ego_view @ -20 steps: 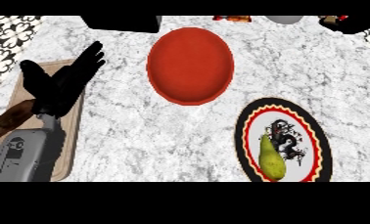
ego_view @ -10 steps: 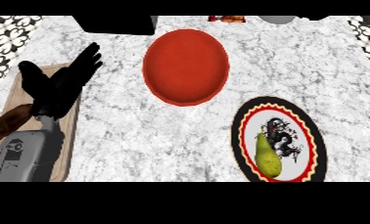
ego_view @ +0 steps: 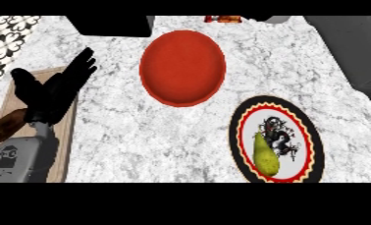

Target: Pick the cupcake from the plate and place it in the bowl

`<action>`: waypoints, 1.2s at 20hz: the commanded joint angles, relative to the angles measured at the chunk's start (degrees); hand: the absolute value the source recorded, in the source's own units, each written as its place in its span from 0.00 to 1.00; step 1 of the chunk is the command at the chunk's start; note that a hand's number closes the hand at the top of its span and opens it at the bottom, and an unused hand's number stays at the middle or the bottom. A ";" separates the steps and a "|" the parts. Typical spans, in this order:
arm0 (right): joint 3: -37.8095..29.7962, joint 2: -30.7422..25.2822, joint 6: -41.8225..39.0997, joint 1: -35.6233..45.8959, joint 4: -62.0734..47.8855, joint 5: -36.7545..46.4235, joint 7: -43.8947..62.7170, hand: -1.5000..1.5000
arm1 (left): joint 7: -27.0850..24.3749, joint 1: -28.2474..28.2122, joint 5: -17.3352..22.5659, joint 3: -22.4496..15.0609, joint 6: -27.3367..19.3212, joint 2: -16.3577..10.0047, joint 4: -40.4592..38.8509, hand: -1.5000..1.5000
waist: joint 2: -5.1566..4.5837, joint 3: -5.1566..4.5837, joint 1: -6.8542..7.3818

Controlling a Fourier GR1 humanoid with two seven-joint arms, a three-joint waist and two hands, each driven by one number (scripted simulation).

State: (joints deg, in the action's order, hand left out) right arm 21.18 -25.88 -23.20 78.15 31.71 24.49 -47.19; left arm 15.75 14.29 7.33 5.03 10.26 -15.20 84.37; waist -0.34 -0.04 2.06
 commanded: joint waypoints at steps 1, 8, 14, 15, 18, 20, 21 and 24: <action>0.19 7.90 -2.26 0.85 -2.08 -0.35 1.03 1.00 | 1.11 1.17 -1.69 -1.49 -1.80 1.53 0.48 0.50 | -0.06 0.01 -0.42; -1.20 14.64 1.25 4.35 -7.31 1.68 7.45 1.00 | -0.93 -2.69 -1.54 -0.82 0.31 0.66 1.20 0.50 | -0.08 0.00 -0.31; -0.68 23.56 5.85 5.28 -15.51 3.78 7.76 1.00 | -0.20 3.09 -0.18 0.25 0.53 0.96 -2.36 0.50 | -0.99 -0.05 0.96; -0.85 24.63 3.96 6.21 -16.54 3.61 9.10 1.00 | -1.14 0.12 -0.16 0.32 1.79 -0.02 -1.00 0.50 | -0.78 -0.05 1.26; 0.83 25.70 5.74 4.37 -16.56 3.60 7.54 1.00 | 2.43 1.87 -1.06 -1.26 -0.23 1.41 1.65 0.50 | -0.71 -0.02 2.02; 0.61 25.77 3.62 6.76 -17.66 2.65 8.48 1.00 | 0.40 2.65 -0.33 -0.38 1.84 0.34 -1.28 0.50 | -1.11 -0.08 2.85; 2.33 25.79 4.81 4.31 -17.12 2.98 7.91 1.00 | -0.41 2.73 -0.76 -0.82 1.98 0.62 -1.74 0.50 | -1.15 -0.09 3.11; -0.78 25.83 -2.48 2.61 -20.34 -2.47 13.69 1.00 | 0.01 2.18 -1.53 -3.17 1.62 2.53 -0.39 0.50 | -1.44 -0.14 5.29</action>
State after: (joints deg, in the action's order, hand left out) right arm 21.72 -0.67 -20.93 82.04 14.01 25.62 -37.40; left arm 15.97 16.89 6.36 3.46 11.69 -13.79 83.31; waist -1.52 -0.14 5.45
